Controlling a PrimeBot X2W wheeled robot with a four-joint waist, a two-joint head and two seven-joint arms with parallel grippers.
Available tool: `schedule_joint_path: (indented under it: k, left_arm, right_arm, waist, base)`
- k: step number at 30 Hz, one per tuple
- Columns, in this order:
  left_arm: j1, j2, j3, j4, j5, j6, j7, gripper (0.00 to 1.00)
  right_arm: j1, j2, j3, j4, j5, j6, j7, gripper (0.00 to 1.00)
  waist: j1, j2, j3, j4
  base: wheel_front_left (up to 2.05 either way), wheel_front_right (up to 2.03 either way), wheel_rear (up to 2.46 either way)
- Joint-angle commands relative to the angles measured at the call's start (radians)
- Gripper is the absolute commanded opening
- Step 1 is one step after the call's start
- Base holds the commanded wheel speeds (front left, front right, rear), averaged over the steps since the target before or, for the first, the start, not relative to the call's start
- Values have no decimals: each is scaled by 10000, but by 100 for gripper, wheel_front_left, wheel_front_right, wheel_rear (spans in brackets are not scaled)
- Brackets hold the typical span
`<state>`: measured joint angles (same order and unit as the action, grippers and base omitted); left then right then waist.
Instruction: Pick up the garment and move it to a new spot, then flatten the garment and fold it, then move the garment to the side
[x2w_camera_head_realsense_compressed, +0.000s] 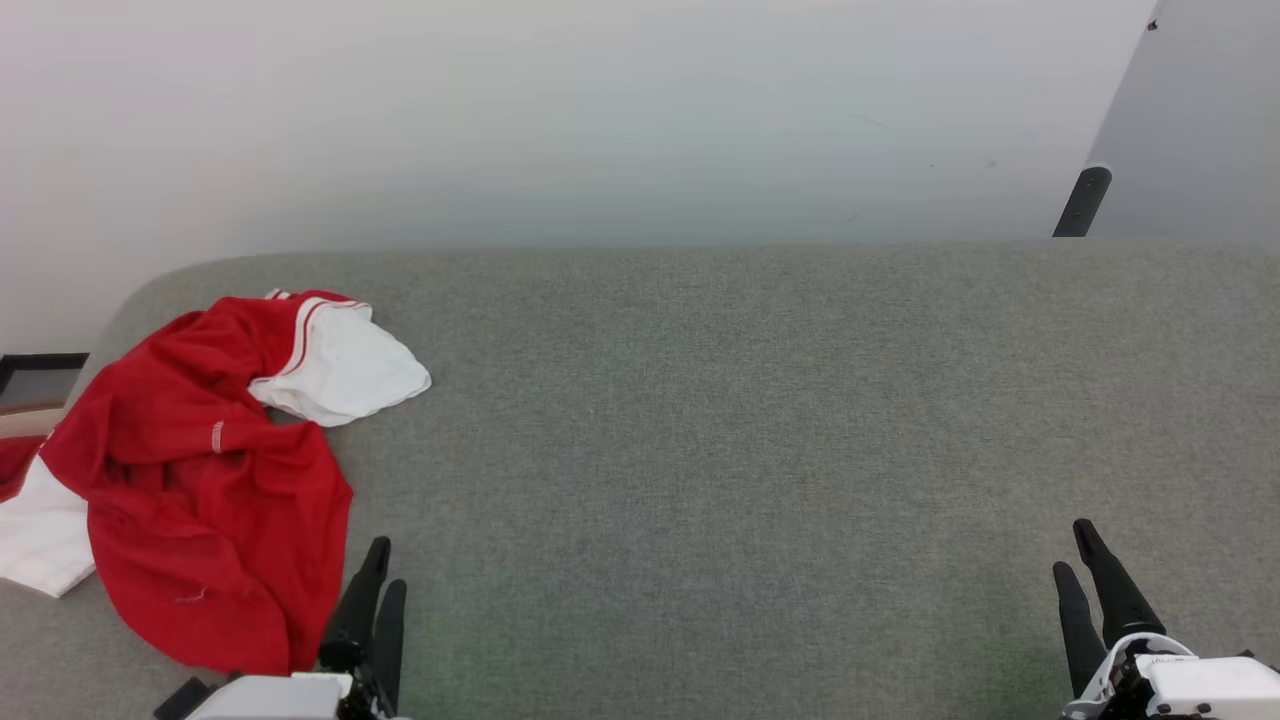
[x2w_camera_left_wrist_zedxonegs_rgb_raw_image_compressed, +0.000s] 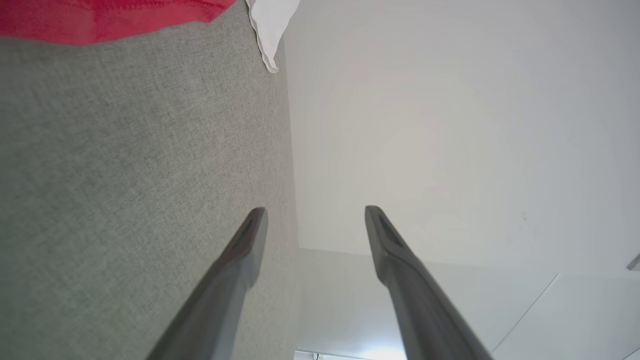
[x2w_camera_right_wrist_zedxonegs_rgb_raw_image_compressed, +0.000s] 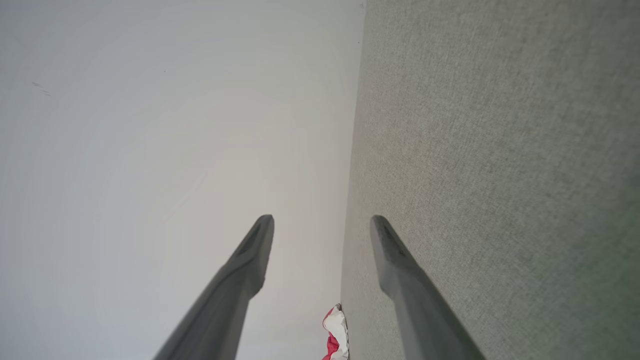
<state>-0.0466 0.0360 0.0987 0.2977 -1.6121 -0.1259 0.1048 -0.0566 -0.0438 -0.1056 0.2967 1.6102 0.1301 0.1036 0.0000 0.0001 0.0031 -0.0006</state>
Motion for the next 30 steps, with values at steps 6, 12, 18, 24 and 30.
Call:
schedule_joint_path:
  k: [6, 12, 18, 24, 30]
  left_arm:
    - [-331, 51, -228, -342, -55, 11, -156, 100]
    - [-404, 71, -414, -465, -54, 29, -284, 100]
    - [-478, 89, -580, -566, -54, 39, -407, 100]
    - [-537, 113, -728, -652, -40, 42, -527, 100]
    - [-588, 139, -874, -769, 4, 42, -647, 100]
  right_arm:
    - [-276, -31, 210, -340, -83, 3, -271, 100]
    - [-320, -40, 356, -459, -137, 3, -479, 100]
    - [-362, -54, 495, -560, -203, 4, -676, 100]
    - [-398, -83, 619, -655, -268, 4, -867, 100]
    - [-437, -131, 748, -736, -380, 4, -1050, 100]
  waist:
    - [0, -1, 0, -8]
    - [0, -1, -5, -13]
    - [0, -1, -10, -17]
    - [0, -1, -21, -19]
    - [0, -1, -35, -20]
  base:
    - [0, 0, 0]
    - [0, 0, 0]
    - [0, 0, 0]
    - [0, 0, 0]
    - [0, 0, 0]
